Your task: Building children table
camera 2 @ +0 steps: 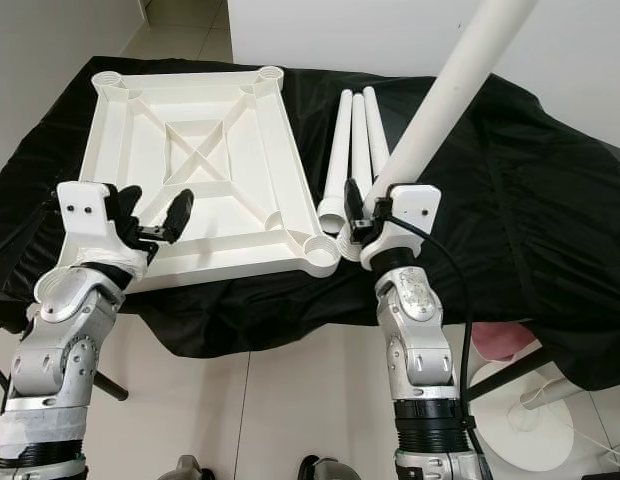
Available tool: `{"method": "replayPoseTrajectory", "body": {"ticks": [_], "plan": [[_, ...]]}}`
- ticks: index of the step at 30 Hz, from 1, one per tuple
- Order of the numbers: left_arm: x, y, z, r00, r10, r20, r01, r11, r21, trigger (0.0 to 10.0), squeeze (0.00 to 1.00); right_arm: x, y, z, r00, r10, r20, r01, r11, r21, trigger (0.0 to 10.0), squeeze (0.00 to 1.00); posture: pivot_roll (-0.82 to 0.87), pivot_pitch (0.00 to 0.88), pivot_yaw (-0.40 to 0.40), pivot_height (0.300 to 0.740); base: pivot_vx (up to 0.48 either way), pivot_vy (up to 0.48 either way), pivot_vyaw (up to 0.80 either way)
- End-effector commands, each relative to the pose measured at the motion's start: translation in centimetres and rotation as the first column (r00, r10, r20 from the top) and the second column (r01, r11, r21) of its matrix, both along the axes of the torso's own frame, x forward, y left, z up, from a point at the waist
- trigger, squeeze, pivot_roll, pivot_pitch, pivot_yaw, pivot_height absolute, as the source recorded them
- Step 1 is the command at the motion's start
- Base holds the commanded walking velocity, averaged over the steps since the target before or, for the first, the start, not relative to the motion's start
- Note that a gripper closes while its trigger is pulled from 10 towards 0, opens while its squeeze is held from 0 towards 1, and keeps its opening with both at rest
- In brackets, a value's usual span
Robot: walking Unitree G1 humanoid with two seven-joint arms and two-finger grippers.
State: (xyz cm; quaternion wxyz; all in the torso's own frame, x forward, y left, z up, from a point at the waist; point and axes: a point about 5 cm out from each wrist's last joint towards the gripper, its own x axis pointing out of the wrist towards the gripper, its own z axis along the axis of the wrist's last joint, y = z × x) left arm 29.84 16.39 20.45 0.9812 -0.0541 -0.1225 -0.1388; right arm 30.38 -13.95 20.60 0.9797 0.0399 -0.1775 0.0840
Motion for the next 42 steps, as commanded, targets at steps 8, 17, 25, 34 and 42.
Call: {"method": "replayPoseTrajectory", "body": {"ticks": [8,17,25,34,42], "plan": [[0.07,0.07,0.11,1.0,0.015,0.008,-0.015,1.0,-0.008,10.0,0.0,0.19,0.11,0.34,1.0,0.009,0.007,-0.009,1.0,-0.023,10.0,0.0,0.02,0.096,-0.058,0.74,0.0,0.0,0.0],[0.06,0.34,0.14,1.0,0.026,0.01,-0.026,1.0,-0.016,10.0,0.0,0.37,0.06,0.39,1.0,0.011,0.006,-0.011,0.999,-0.035,10.0,0.0,0.02,0.097,-0.065,0.74,0.22,0.0,0.0],[0.15,0.61,0.23,0.999,0.041,0.016,-0.041,0.999,-0.021,10.0,0.0,0.56,0.12,0.36,1.0,0.018,0.003,-0.018,0.999,-0.045,10.0,0.0,0.02,0.094,-0.071,0.74,0.278,0.0,0.0],[0.08,0.76,0.12,0.999,0.052,0.013,-0.052,0.998,-0.029,10.0,0.0,0.64,0.28,0.13,1.0,0.026,-0.003,-0.026,0.998,-0.057,10.0,0.0,0.02,0.095,-0.076,0.74,0.276,0.0,0.0],[0.01,0.92,-0.09,0.997,0.074,0.002,-0.073,0.997,-0.033,10.0,0.0,0.63,0.42,0.02,0.999,0.032,-0.006,-0.032,0.998,-0.058,10.0,0.0,0.02,0.097,-0.075,0.74,0.095,0.0,0.0]]}}
